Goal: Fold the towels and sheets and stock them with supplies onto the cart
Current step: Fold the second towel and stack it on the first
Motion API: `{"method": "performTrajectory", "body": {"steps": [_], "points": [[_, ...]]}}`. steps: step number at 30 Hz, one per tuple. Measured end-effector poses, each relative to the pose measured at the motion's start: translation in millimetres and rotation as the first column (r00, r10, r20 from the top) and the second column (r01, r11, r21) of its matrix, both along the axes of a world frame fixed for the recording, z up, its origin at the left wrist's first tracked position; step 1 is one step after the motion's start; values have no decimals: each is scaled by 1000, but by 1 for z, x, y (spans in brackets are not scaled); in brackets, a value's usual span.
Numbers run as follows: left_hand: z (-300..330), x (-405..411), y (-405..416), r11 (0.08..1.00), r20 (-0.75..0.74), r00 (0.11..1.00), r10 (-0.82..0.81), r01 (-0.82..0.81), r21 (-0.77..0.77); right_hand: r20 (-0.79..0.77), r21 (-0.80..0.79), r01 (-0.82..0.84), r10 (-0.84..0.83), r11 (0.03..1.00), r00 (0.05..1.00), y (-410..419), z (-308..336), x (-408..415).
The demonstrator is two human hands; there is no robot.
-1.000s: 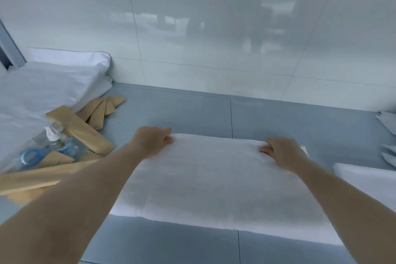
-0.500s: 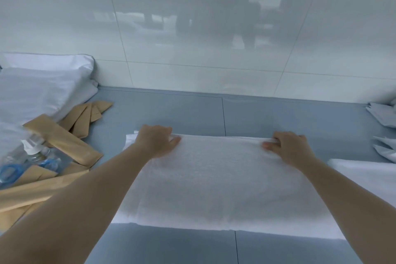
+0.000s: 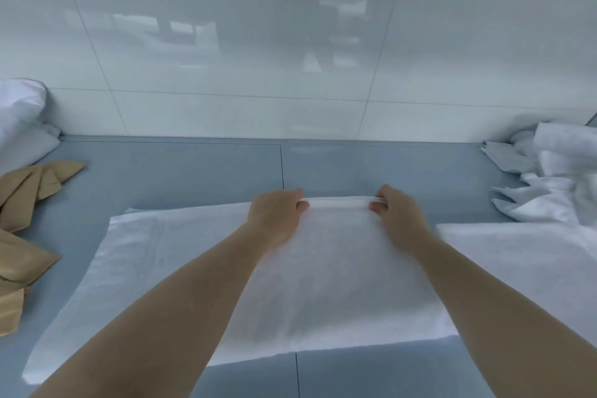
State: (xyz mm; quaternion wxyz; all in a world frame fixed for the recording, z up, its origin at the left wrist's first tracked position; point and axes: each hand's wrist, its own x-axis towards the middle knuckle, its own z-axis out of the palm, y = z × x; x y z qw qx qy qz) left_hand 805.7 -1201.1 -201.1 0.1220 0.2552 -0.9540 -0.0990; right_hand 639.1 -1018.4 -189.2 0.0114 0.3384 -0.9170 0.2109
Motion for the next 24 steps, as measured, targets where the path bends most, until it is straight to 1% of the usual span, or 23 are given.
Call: {"method": "performTrajectory", "body": {"steps": [2,3,4,5,6,7,8,10,12,14,17,19,24], "points": [[1,1,7,992,-3,1000,25,-25,-125,-110,51,74,-68,996,992,-3,0,14],[2,3,13,984,-34,999,36,-41,-174,-154,26,84,-79,996,985,-5,3,23],[3,6,20,978,-81,996,32,-48,-202,-189,-21,51,-54,998,981,-8,6,33],[4,10,29,975,-131,991,6,-35,-219,-210,-65,-20,6,998,978,-11,7,44],[5,13,39,975,-161,986,-32,-4,-223,-204,-95,-101,80,990,976,-14,7,56],[4,15,50,979,-161,985,-69,36,-202,-170,-113,-171,150,979,974,-16,5,68],[2,17,61,984,-142,985,-95,72,-163,-123,-119,-219,205,968,971,-16,1,77],[-3,20,78,992,-75,993,-96,89,-90,-59,-101,-269,264,958,963,-14,-10,88],[-10,23,81,995,2,997,-80,80,-57,-60,-13,-255,254,967,965,-11,-21,87],[-15,30,75,995,110,990,-92,95,-23,-56,117,-199,206,973,977,-8,-26,82],[-18,40,61,996,233,969,-82,84,4,-10,268,-142,150,953,989,-12,-29,80],[-19,51,46,999,264,963,-44,46,-3,8,321,-136,141,937,990,-14,-29,78],[-17,107,-5,994,274,956,105,-106,-12,13,393,-123,128,911,992,-14,-27,80]]}}
